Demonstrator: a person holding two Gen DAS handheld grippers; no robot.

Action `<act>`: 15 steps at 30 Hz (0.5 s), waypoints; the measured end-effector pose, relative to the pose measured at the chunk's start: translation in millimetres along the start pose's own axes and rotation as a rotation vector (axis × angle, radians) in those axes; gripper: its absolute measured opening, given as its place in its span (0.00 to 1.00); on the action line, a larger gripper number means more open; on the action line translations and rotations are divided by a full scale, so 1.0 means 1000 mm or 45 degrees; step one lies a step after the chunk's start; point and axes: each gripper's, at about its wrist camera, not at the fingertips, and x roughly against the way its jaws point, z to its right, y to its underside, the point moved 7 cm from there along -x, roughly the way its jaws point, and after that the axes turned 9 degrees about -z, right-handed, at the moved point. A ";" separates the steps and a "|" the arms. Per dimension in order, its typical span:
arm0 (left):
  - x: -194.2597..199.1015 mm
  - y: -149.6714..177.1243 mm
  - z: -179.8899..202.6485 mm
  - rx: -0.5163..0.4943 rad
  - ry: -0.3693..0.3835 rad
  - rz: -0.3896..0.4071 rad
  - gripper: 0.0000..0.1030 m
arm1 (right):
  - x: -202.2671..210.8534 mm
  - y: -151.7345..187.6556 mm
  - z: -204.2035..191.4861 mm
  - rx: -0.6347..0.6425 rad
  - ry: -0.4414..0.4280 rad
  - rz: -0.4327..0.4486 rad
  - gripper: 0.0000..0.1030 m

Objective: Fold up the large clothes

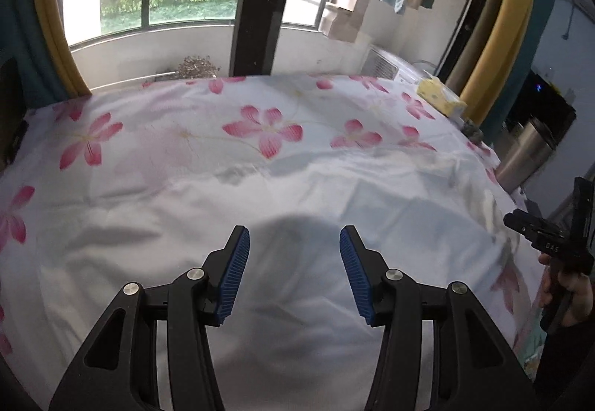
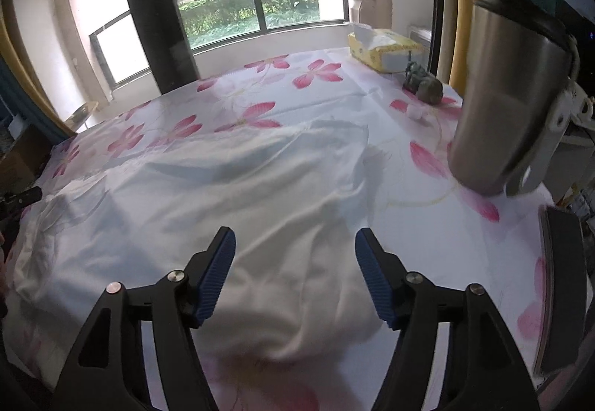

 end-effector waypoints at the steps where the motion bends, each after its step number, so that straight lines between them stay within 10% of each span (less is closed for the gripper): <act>1: 0.000 0.005 0.002 -0.004 0.004 -0.005 0.52 | 0.002 0.004 -0.002 0.007 -0.005 -0.001 0.67; 15: -0.004 0.057 0.011 0.020 0.079 -0.074 0.52 | 0.015 0.064 -0.020 -0.001 -0.018 -0.059 0.72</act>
